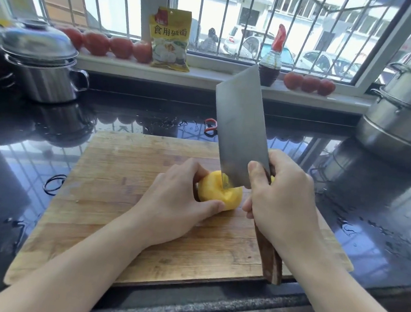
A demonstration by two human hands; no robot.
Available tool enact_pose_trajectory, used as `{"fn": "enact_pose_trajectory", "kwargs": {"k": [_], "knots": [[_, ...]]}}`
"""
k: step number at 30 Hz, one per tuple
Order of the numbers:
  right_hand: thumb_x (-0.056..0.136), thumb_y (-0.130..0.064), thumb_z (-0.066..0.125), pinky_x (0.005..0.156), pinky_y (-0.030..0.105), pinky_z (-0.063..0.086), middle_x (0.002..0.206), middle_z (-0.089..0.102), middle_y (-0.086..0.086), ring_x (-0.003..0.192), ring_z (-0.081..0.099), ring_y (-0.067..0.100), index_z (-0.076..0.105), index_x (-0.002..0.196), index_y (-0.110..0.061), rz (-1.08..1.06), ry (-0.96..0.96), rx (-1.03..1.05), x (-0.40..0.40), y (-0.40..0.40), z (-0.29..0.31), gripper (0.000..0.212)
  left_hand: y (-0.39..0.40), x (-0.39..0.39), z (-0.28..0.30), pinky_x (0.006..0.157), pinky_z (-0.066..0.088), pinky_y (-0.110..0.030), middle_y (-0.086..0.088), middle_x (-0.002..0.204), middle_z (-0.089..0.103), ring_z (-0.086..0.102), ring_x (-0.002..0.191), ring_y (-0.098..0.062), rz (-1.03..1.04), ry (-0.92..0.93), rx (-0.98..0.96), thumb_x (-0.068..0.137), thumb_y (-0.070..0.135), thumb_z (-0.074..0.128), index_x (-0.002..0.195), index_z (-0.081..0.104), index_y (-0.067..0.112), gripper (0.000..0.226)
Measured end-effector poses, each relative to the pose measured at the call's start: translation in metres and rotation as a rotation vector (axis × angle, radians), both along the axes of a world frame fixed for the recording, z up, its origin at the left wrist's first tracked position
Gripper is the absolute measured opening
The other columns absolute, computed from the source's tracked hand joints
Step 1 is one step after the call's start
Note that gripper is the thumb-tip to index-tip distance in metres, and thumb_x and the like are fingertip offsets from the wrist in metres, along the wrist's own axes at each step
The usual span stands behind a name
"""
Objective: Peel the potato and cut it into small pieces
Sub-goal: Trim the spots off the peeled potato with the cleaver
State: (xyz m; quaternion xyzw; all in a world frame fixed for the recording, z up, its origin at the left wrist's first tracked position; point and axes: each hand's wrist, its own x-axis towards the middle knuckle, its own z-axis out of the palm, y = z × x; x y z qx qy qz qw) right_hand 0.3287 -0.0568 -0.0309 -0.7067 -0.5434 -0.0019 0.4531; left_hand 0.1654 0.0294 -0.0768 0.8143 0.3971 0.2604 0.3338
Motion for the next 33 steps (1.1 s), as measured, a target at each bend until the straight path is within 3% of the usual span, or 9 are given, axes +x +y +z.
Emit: {"fn": "enact_pose_trajectory", "kwargs": {"k": [2,7,12,16,21,25,27,30,33], "knots": [[0.103,-0.022,0.052,0.05,0.019,0.051,0.057,0.063,0.0,0.045,0.063,0.009,0.059,0.089,-0.024,0.036,0.083,-0.03,0.0,0.001,0.001,0.016,0.0,0.0,-0.001,0.093,0.056,-0.04,0.015,0.112,0.061,0.061,0.104,-0.008,-0.002,-0.005,0.005,0.073,0.063,0.078,0.11,0.054,0.042,0.049],[0.105,-0.022,0.051,0.048,0.039,0.058,0.057,0.066,0.011,0.044,0.064,0.021,0.062,0.103,-0.022,0.101,0.313,-0.106,0.008,0.002,0.003,0.011,0.0,0.0,-0.001,0.093,0.055,-0.04,0.013,0.113,0.061,0.062,0.104,-0.009,0.004,-0.01,0.001,0.075,0.06,0.079,0.113,0.055,0.04,0.049],[0.105,-0.022,0.051,0.046,0.036,0.053,0.055,0.065,0.012,0.045,0.061,0.025,0.064,0.1,-0.02,0.094,0.525,-0.112,0.011,0.005,-0.003,0.014,0.0,0.0,-0.001,0.095,0.054,-0.041,0.012,0.114,0.062,0.061,0.106,-0.01,-0.002,-0.005,0.013,0.078,0.057,0.079,0.116,0.055,0.037,0.05],[0.106,-0.024,0.05,0.048,0.031,0.05,0.053,0.064,0.006,0.047,0.06,0.021,0.063,0.107,-0.017,0.093,0.666,-0.127,0.012,0.005,-0.007,0.014,0.001,0.0,-0.002,0.094,0.055,-0.041,0.013,0.113,0.062,0.061,0.106,-0.01,-0.008,-0.009,0.013,0.076,0.059,0.078,0.114,0.055,0.038,0.05],[0.104,-0.018,0.054,0.042,0.028,0.046,0.056,0.061,0.006,0.045,0.054,0.015,0.064,0.109,-0.004,0.104,0.99,-0.176,0.015,0.009,-0.01,0.018,0.0,0.0,-0.003,0.091,0.055,-0.042,0.016,0.111,0.063,0.063,0.103,-0.009,-0.002,-0.039,0.0,0.072,0.06,0.08,0.108,0.054,0.042,0.048],[0.102,-0.011,0.055,0.038,0.023,0.042,0.059,0.061,0.006,0.045,0.05,0.013,0.063,0.102,0.0,0.134,1.183,-0.197,0.021,0.007,-0.002,0.014,-0.001,-0.001,0.0,0.088,0.058,-0.042,0.017,0.109,0.062,0.062,0.102,-0.01,0.008,-0.025,-0.033,0.062,0.073,0.072,0.106,0.052,0.048,0.054],[0.102,-0.009,0.055,0.037,0.022,0.042,0.061,0.061,0.008,0.045,0.05,0.013,0.062,0.1,-0.001,0.131,1.229,-0.167,0.03,0.005,0.007,0.011,-0.003,0.001,0.0,0.097,0.053,-0.042,0.02,0.113,0.057,0.057,0.109,-0.008,0.003,0.006,-0.01,0.066,0.07,0.074,0.11,0.051,0.048,0.055],[0.103,-0.009,0.053,0.037,0.023,0.042,0.063,0.064,0.012,0.045,0.05,0.013,0.061,0.1,-0.001,0.104,1.2,-0.092,0.047,-0.001,0.022,0.012,-0.012,0.0,0.009,0.114,0.035,-0.039,0.024,0.132,0.04,0.04,0.13,-0.005,0.02,0.009,0.172,0.08,0.066,0.067,0.137,0.045,0.045,0.065],[0.104,-0.011,0.051,0.04,0.025,0.045,0.067,0.062,0.013,0.045,0.052,0.014,0.06,0.102,-0.003,0.028,1.139,-0.045,0.064,-0.005,0.034,0.012,-0.024,0.009,0.025,0.113,0.032,-0.045,0.004,0.152,0.034,0.036,0.139,-0.022,0.002,0.159,0.58,0.085,0.063,0.05,0.157,0.033,0.041,0.077]]}}
